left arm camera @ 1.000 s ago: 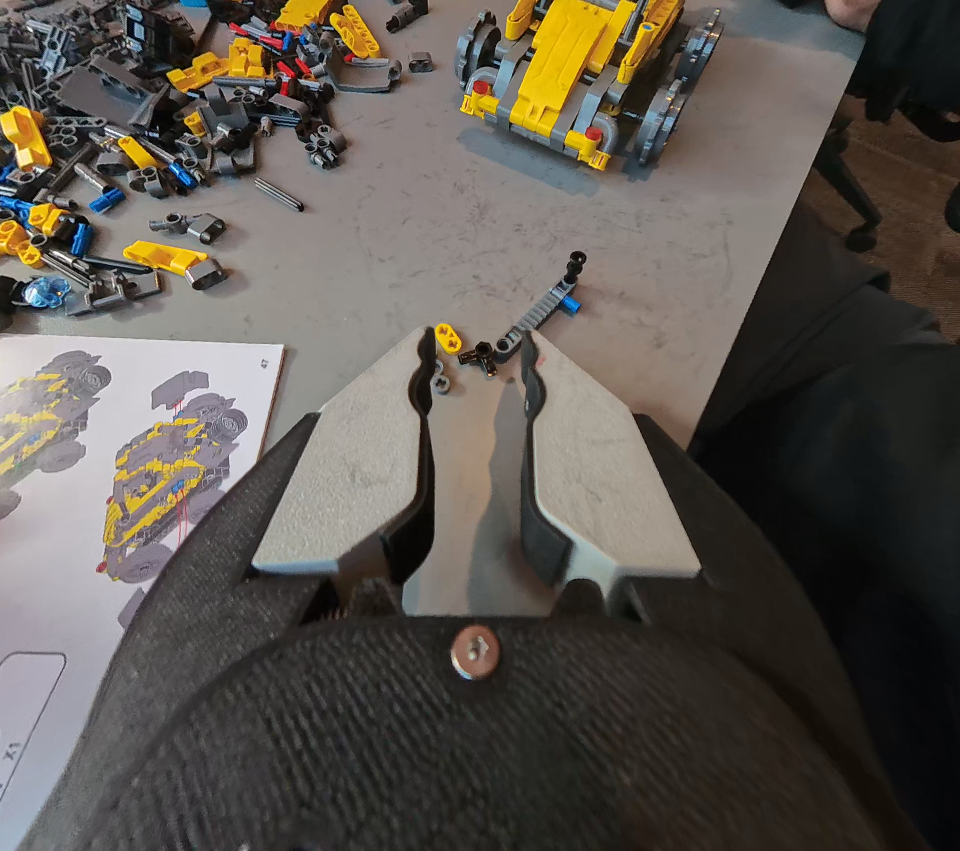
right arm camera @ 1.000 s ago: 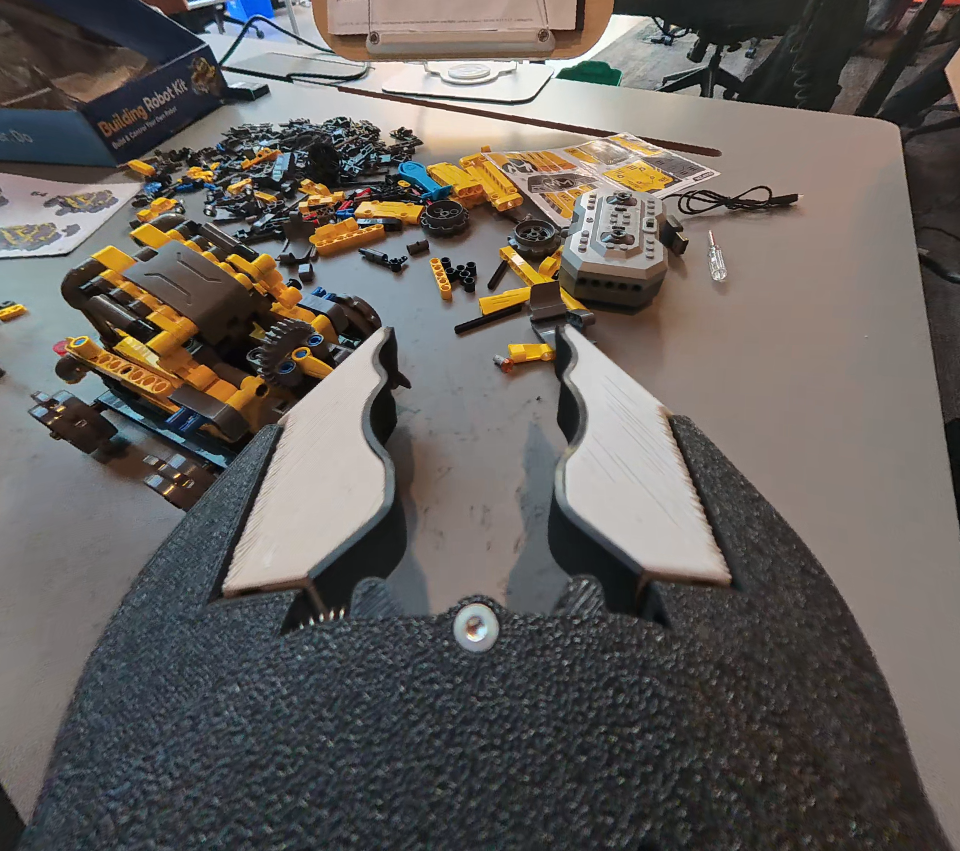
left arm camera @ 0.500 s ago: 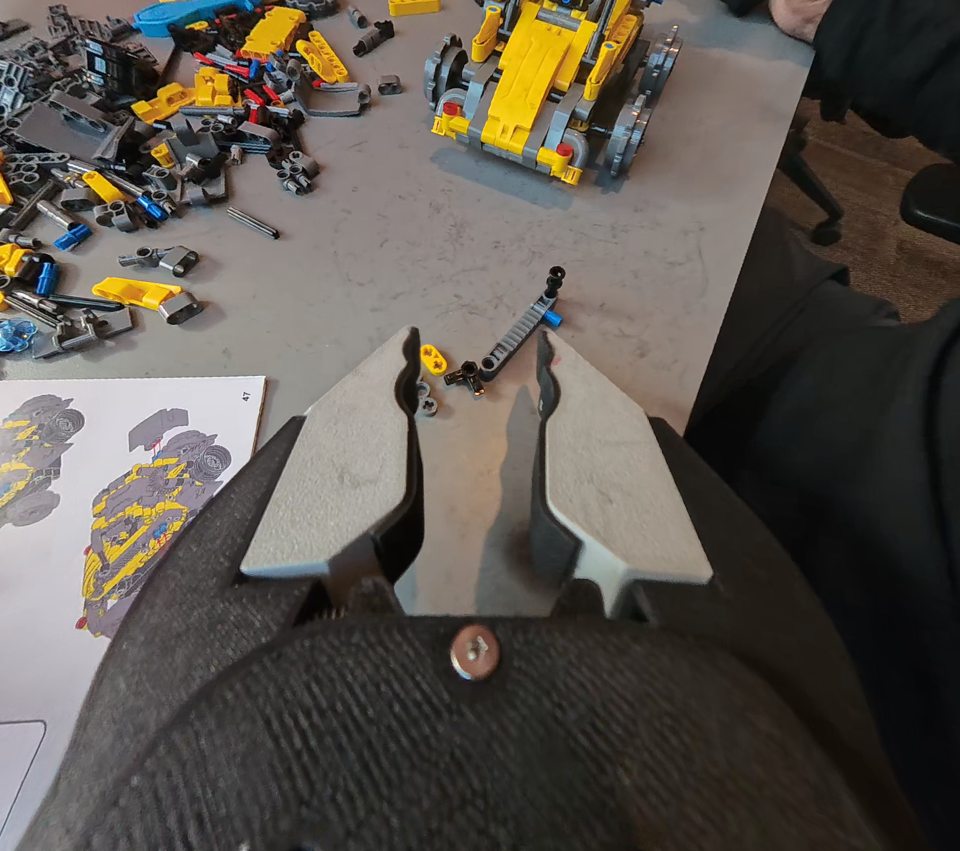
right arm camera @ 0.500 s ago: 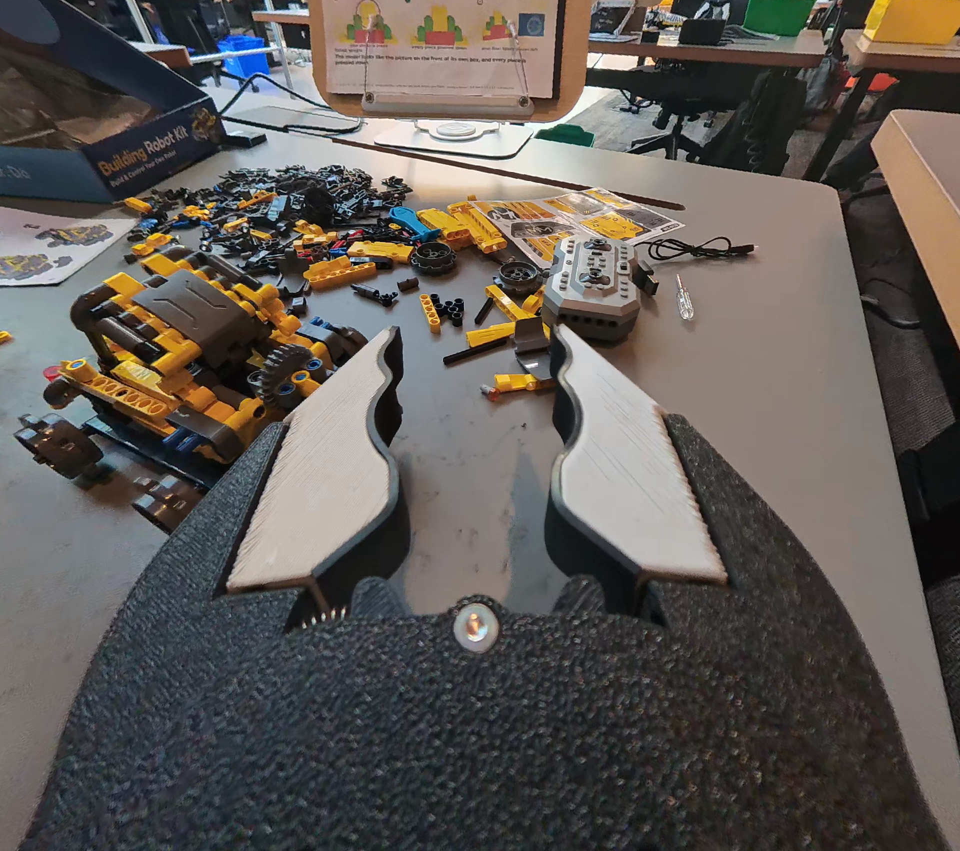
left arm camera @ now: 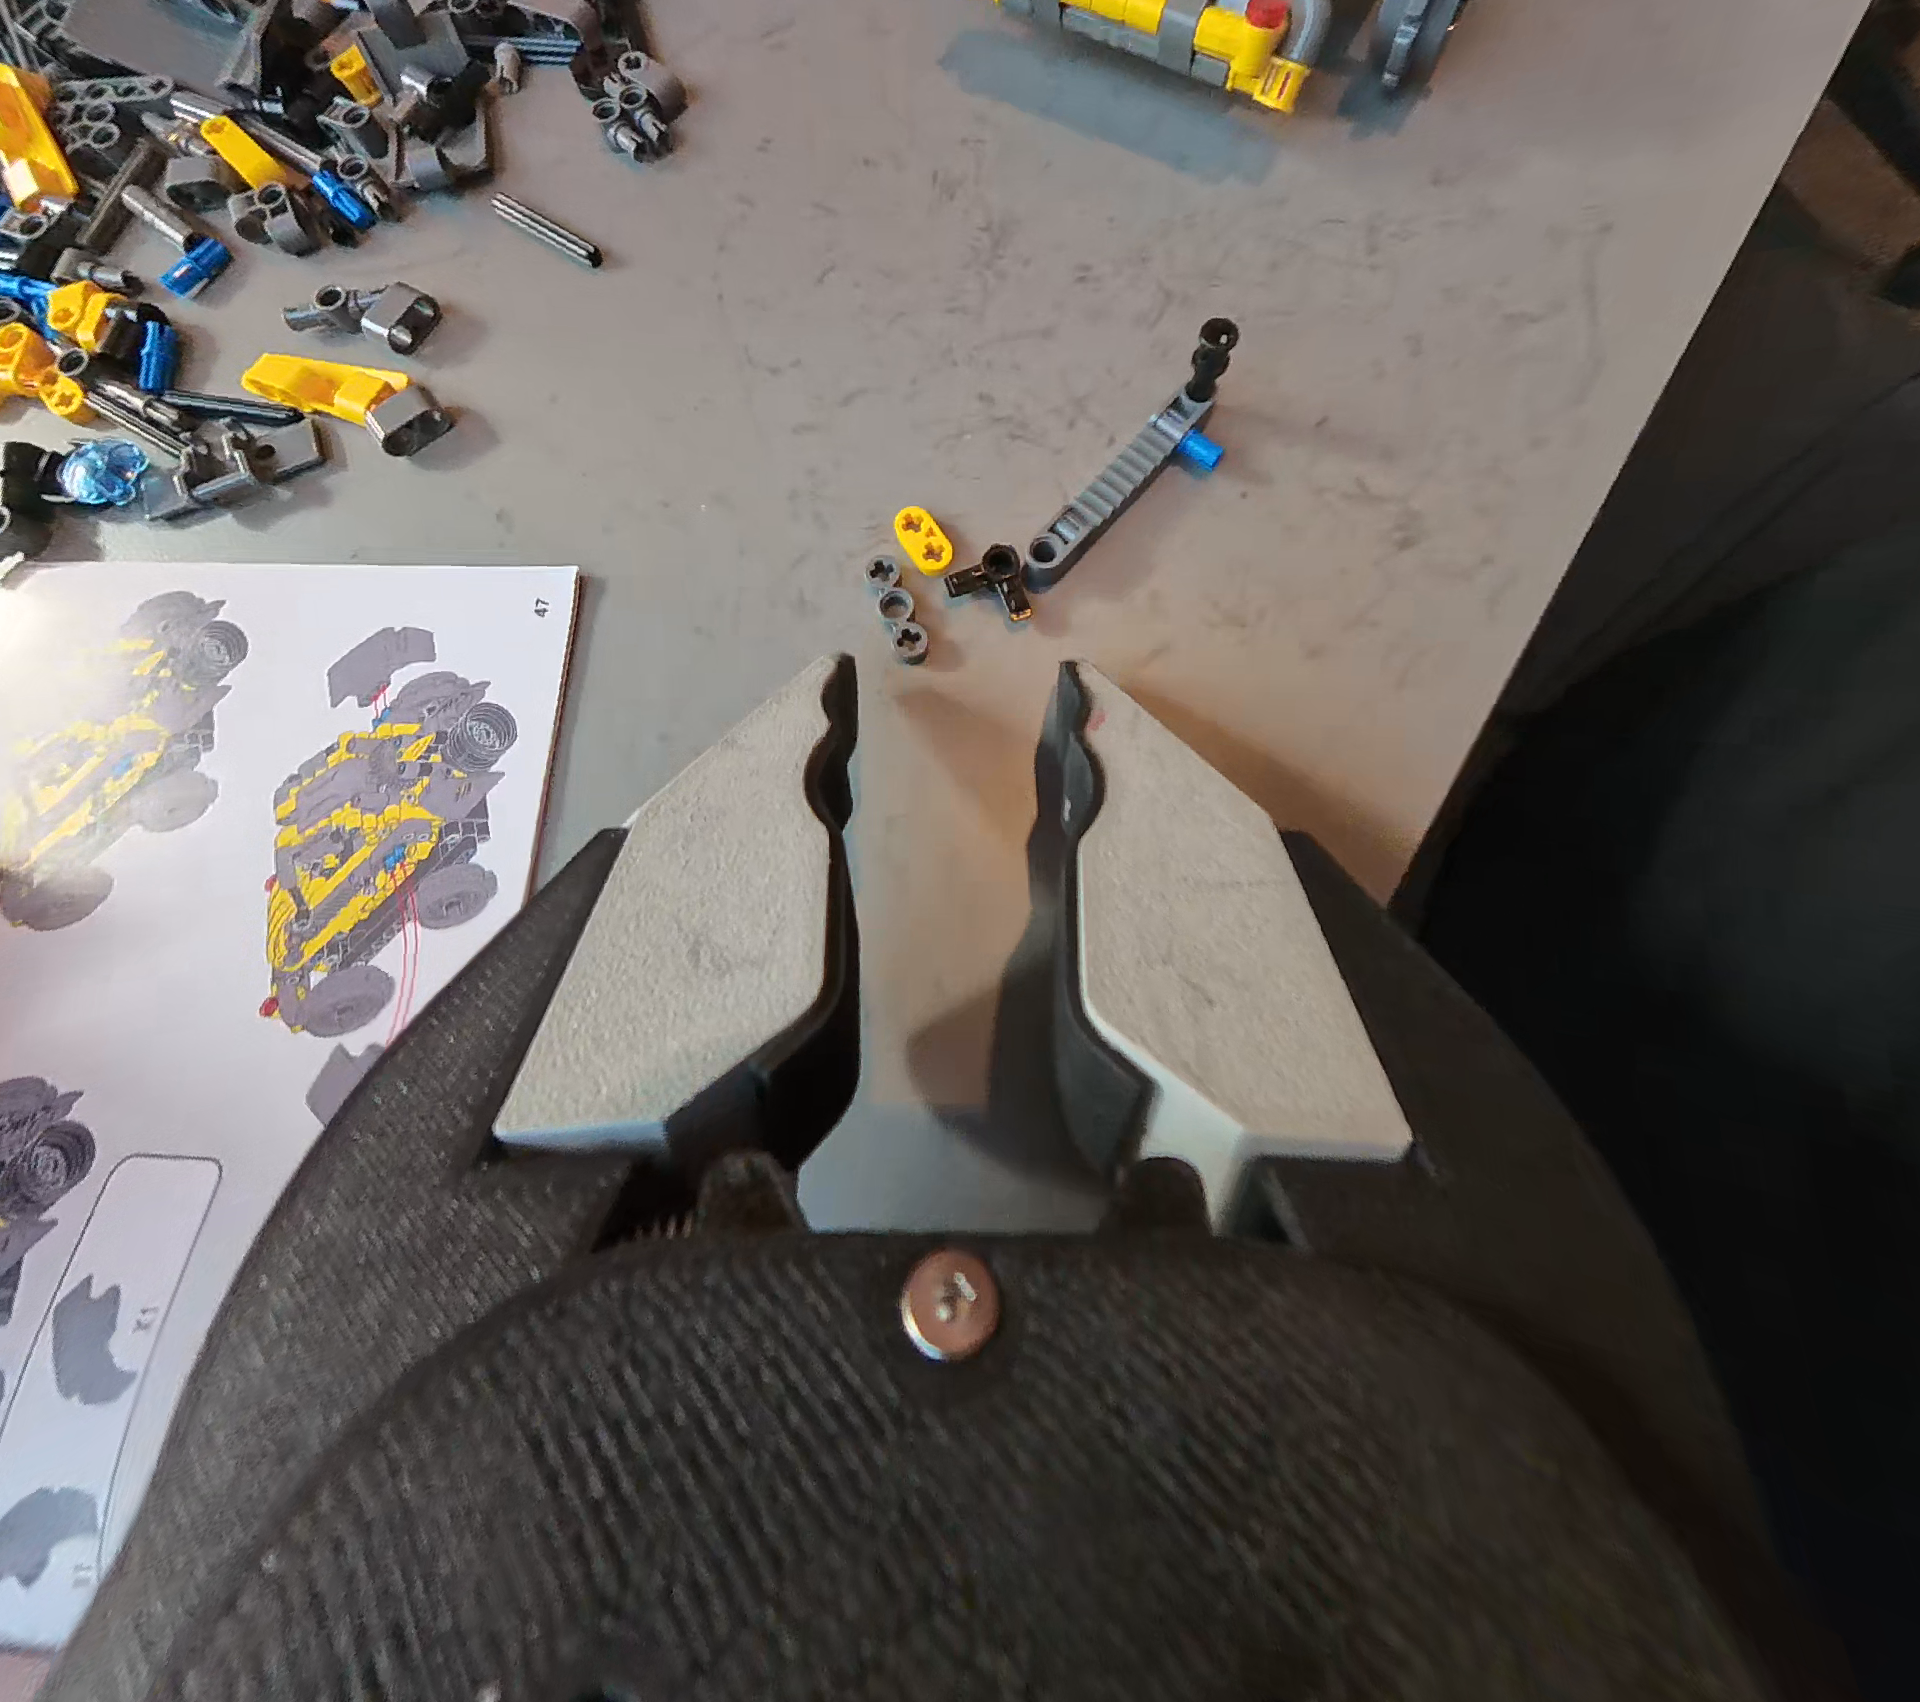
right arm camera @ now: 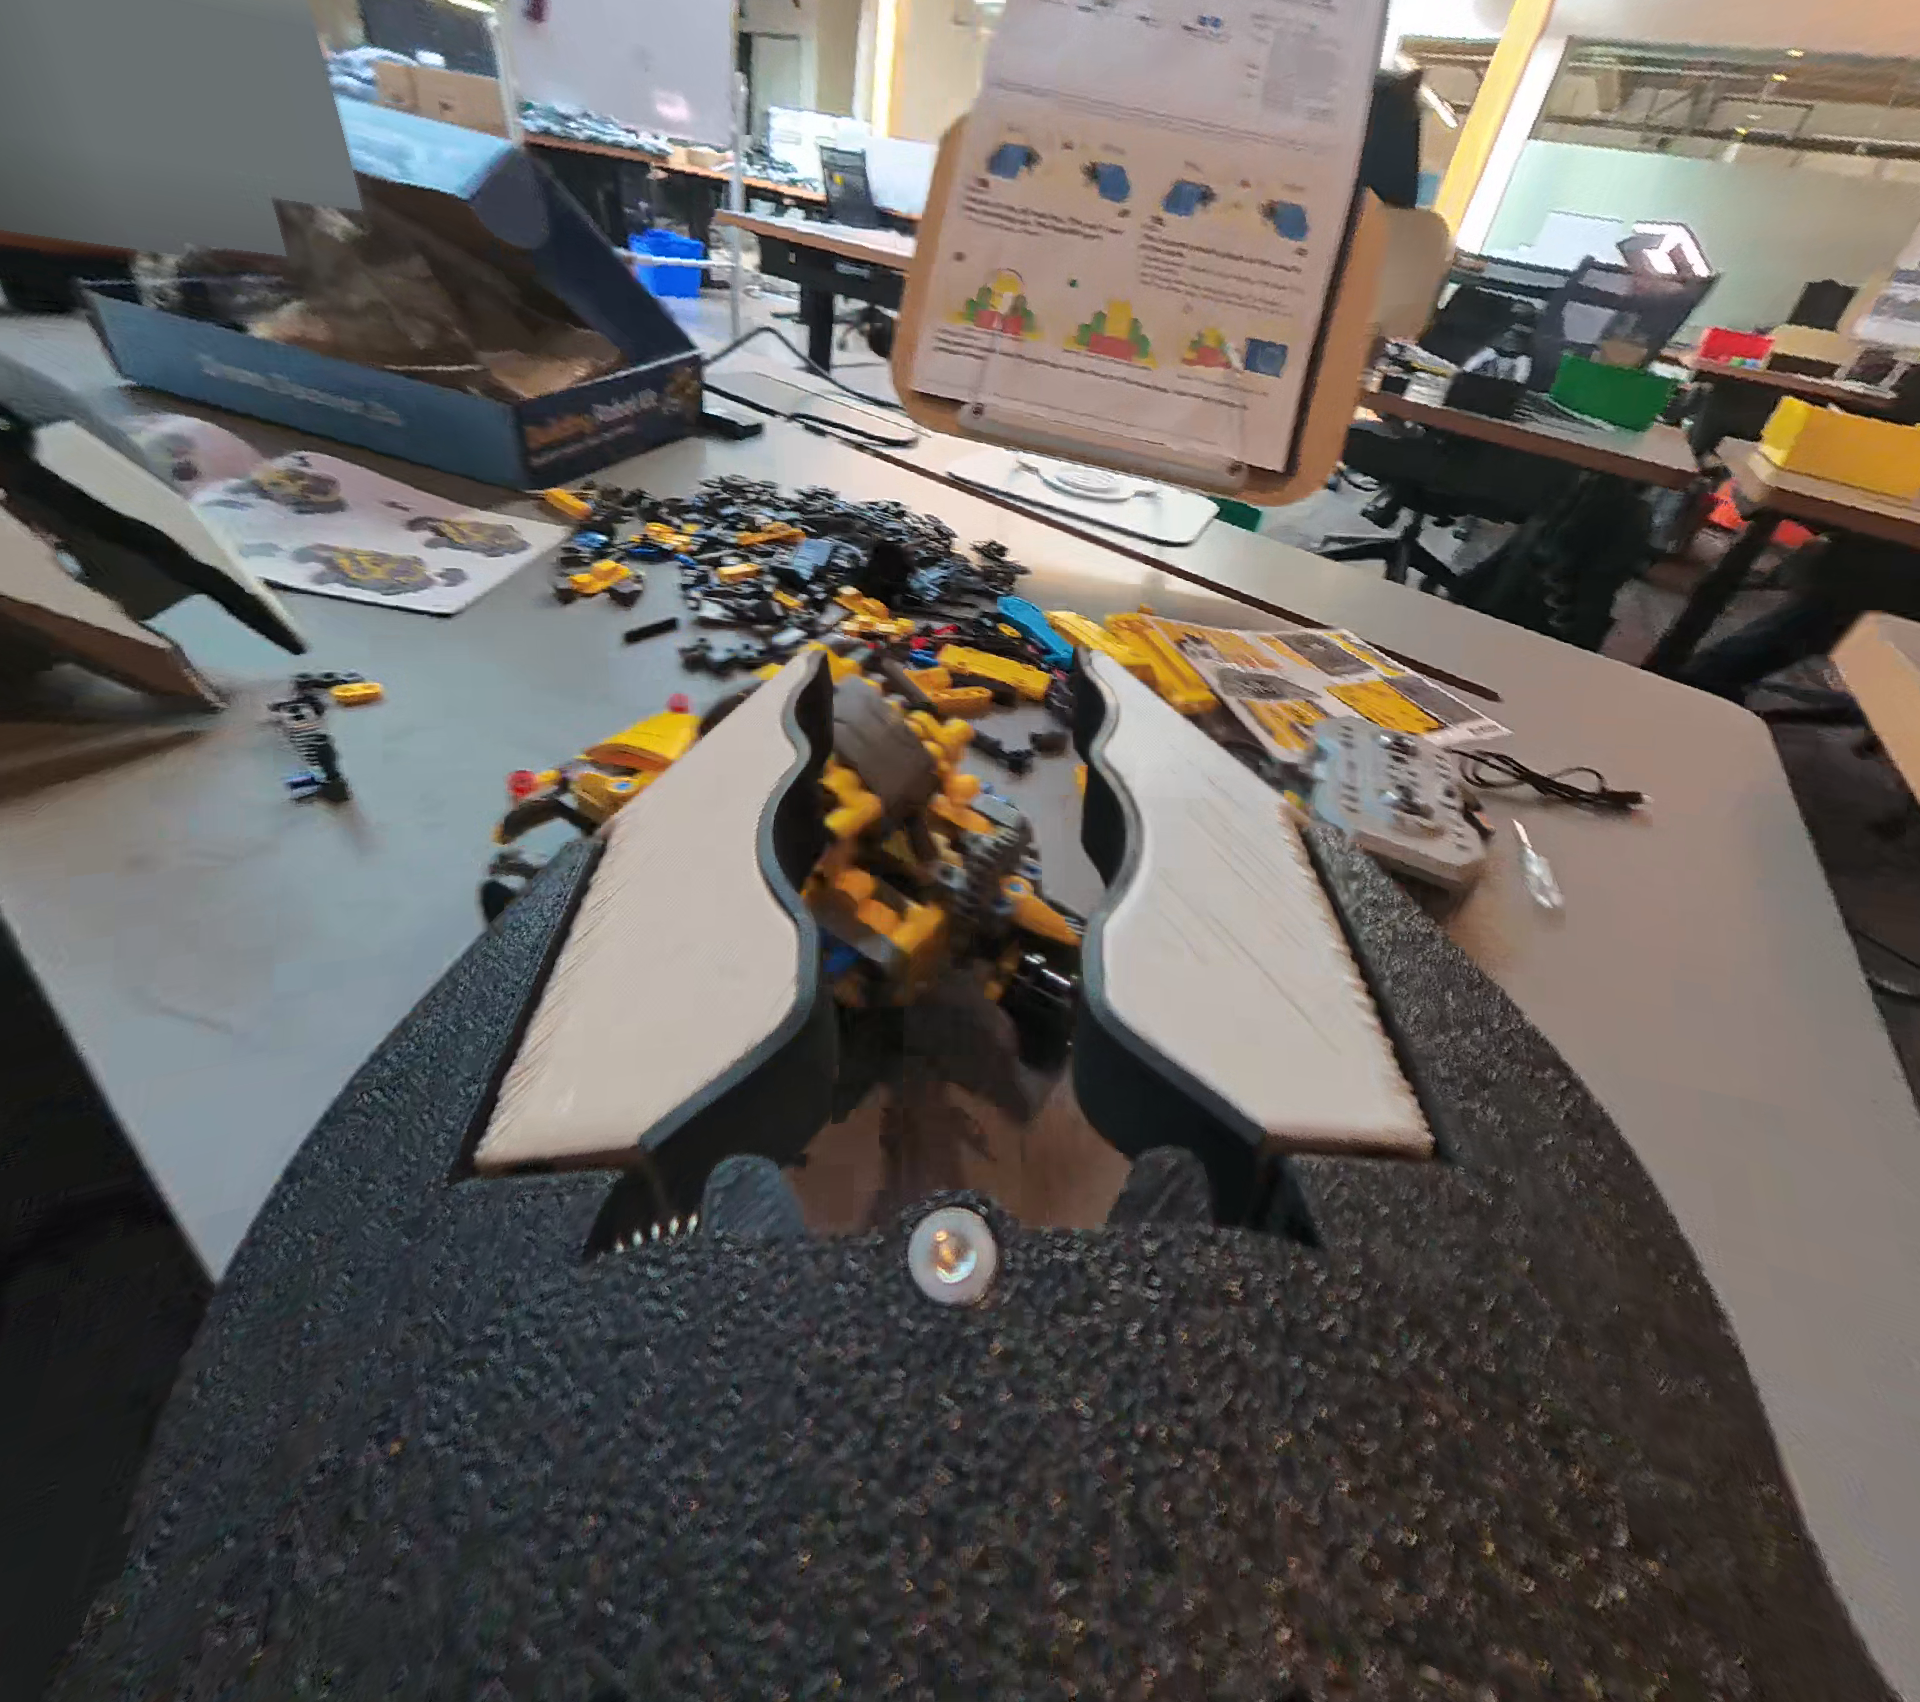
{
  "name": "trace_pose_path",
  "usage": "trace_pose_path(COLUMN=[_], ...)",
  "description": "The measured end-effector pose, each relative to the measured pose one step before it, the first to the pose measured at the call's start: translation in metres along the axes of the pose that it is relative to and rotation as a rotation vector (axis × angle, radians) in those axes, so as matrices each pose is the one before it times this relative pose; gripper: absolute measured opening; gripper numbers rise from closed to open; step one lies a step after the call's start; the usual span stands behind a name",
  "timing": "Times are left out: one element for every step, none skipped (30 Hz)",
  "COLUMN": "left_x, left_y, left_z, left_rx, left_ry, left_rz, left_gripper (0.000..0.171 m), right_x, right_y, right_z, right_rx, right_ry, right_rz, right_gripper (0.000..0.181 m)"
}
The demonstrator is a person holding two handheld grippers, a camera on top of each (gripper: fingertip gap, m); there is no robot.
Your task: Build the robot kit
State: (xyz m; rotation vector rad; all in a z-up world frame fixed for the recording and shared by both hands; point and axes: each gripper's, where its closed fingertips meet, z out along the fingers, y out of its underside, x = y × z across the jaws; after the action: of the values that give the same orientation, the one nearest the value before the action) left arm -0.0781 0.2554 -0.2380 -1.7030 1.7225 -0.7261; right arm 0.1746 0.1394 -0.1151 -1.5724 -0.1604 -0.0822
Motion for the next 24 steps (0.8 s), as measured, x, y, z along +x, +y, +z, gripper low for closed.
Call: trace_pose_path(left_x=[0.00082, 0.00037, -0.00028, 0.00001, 0.00013, 0.00011, 0.00029, 0.00056, 0.00069, 0.00083, 0.00075, 0.00097, 0.00104, 0.00097, 0.00084, 0.00105, 0.00088, 0.00083, 0.00077, 0.00070, 0.00038, 0.00028, 0.00018, 0.00006], left_y=[0.00032, 0.00024, -0.00010, -0.00027, -0.00029, -0.00055, -0.00084, -0.00074, -0.00047, -0.00025, -0.00036, -0.00029, 0.00009, 0.00041, 0.00021, 0.00002, 0.00010, 0.00050, 0.00067, 0.00057, 0.00023, -0.00012, -0.00015, -0.00002], left_z=[-0.00047, -0.00023, -0.00014, -0.00022, -0.00031, -0.00050, -0.00070, -0.00061, -0.00036, -0.00037, -0.00049, -0.00058, -0.00052, -0.00046, -0.00035, -0.00013, 0.00014, 0.00043, 0.00059, 0.00062, 0.00027, -0.00003, -0.00005, -0.00011], left_rx=[0.00033, -0.00006, 0.00129, 0.00238, 0.00256, 0.00480, 0.00721, 0.00649, 0.00371, 0.00270, 0.00385, 0.00374, 0.00164, 0.00050, 0.00063, 0.00056, -0.00108, -0.00408, -0.00603, -0.00547, -0.00232, 0.00045, 0.00126, 0.00056], left_ry=[-0.0043, -0.0077, -0.0103, -0.0073, -0.0033, -0.0027, -0.0011, 0.0009, 0.0024, 0.0032, 0.0033, 0.0040, 0.0050, 0.0050, 0.0054, 0.0066, 0.0070, 0.0069, 0.0071, 0.0059, 0.0042, 0.0032, 0.0033, 0.0037], left_rz=[-0.0003, 0.0035, 0.0077, 0.0079, 0.0054, 0.0039, 0.0042, 0.0044, 0.0044, 0.0042, 0.0040, 0.0039, 0.0036, 0.0036, 0.0033, 0.0025, 0.0015, 0.0006, 0.0004, 0.0002, 0.0000, -0.0006, -0.0017, -0.0034], left_gripper=[0.035, 0.035, 0.035, 0.035, 0.035, 0.035, 0.035, 0.035, 0.035, 0.035, 0.035, 0.035, 0.035, 0.035, 0.035, 0.034, 0.034, 0.034, 0.034, 0.035, 0.035, 0.035, 0.034, 0.034], right_x=[-0.02018, -0.01984, -0.01898, -0.01892, -0.01762, -0.01492, -0.01456, -0.01478, -0.01091, -0.00955, -0.01006, -0.00489, -0.00304, -0.00419, -0.00384, -0.00204, -0.00118, -0.00031, 0.00147, 0.00199, -0.00015, -0.00111, -0.00010, 0.00040], right_y=[-0.00757, -0.00694, -0.00676, -0.00587, -0.00314, -0.00119, -0.00011, 0.00252, 0.00638, 0.00768, 0.00823, 0.00870, 0.00705, 0.00255, 0.00121, 0.00146, 0.00141, 0.00158, 0.00122, 0.00054, 0.00004, 0.00019, 0.00072, 0.00063], right_z=[0.00283, 0.00439, 0.00603, 0.00759, 0.00921, 0.01070, 0.01164, 0.01244, 0.01335, 0.01355, 0.01245, 0.01073, 0.00866, 0.00610, 0.00437, 0.00339, 0.00252, 0.00209, 0.00179, 0.00180, 0.00173, 0.00213, 0.00209, 0.00191], right_rx=[0.0035, -0.0048, -0.0049, -0.0070, -0.0205, -0.0286, -0.0298, -0.0428, -0.0661, -0.0779, -0.0812, -0.0849, -0.0736, -0.0423, -0.0271, -0.0286, -0.0247, -0.0252, -0.0227, -0.0169, -0.0117, -0.0118, -0.0133, -0.0100], right_ry=[-0.0428, -0.0416, -0.0400, -0.0460, -0.0471, -0.0365, -0.0391, -0.0457, -0.0269, -0.0212, -0.0283, -0.0032, 0.0002, -0.0164, -0.0241, -0.0216, -0.0210, -0.0181, -0.0069, -0.0028, -0.0127, -0.0155, -0.0062, -0.0003], right_rz=[-0.0227, -0.0254, -0.0211, -0.0175, -0.0158, -0.0094, -0.0042, -0.0054, -0.0036, -0.0034, -0.0145, -0.0232, -0.0278, -0.0238, -0.0154, -0.0112, -0.0135, -0.0128, -0.0119, -0.0125, -0.0137, -0.0142, -0.0152, -0.0135], right_gripper=[0.045, 0.044, 0.043, 0.041, 0.038, 0.036, 0.038, 0.038, 0.037, 0.040, 0.042, 0.037, 0.037, 0.039, 0.037, 0.037, 0.038, 0.038, 0.038, 0.037, 0.034, 0.032, 0.031, 0.031])
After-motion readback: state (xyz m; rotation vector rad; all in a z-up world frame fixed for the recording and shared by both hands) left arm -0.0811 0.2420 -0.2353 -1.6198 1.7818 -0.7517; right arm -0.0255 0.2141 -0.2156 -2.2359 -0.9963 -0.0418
